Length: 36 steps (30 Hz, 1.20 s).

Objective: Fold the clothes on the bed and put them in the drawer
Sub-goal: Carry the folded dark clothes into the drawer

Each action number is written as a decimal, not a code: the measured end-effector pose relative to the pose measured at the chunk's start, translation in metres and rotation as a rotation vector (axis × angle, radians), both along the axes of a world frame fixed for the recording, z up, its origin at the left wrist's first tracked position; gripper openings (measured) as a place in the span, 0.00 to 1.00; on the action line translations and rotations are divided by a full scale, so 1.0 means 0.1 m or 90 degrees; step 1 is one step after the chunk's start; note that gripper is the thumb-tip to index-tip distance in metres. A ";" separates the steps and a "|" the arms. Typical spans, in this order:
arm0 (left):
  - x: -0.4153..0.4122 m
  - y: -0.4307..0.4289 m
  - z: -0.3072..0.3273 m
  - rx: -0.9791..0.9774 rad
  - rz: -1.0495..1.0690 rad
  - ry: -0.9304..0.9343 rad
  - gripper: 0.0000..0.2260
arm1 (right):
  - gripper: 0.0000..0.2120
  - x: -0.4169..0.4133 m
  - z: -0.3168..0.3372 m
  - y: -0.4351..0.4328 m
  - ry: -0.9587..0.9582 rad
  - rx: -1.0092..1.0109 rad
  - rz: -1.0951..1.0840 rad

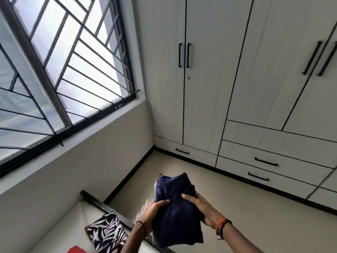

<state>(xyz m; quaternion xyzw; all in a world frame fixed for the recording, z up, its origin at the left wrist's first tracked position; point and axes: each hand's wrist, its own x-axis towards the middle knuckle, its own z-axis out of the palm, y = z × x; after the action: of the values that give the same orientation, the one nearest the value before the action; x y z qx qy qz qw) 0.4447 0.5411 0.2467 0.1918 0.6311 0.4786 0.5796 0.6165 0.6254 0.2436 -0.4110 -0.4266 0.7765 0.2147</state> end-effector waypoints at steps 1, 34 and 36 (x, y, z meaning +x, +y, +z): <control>0.08 0.09 0.03 0.005 -0.007 -0.004 0.20 | 0.25 0.08 -0.01 0.06 0.001 0.001 -0.013; 3.26 3.80 -0.42 -0.070 -0.275 -0.011 0.24 | 0.21 3.38 -0.60 3.02 0.007 -0.072 -0.294; 3.34 3.99 -0.52 -0.074 -0.273 -0.005 0.18 | 0.21 3.45 -0.65 3.19 0.005 -0.081 -0.305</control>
<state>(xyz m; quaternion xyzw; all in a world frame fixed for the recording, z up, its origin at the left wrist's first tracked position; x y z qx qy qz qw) 0.7792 0.9404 0.1944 0.2860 0.6002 0.3082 0.6804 0.9619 0.9447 0.1782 -0.5099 -0.2666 0.7304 0.3680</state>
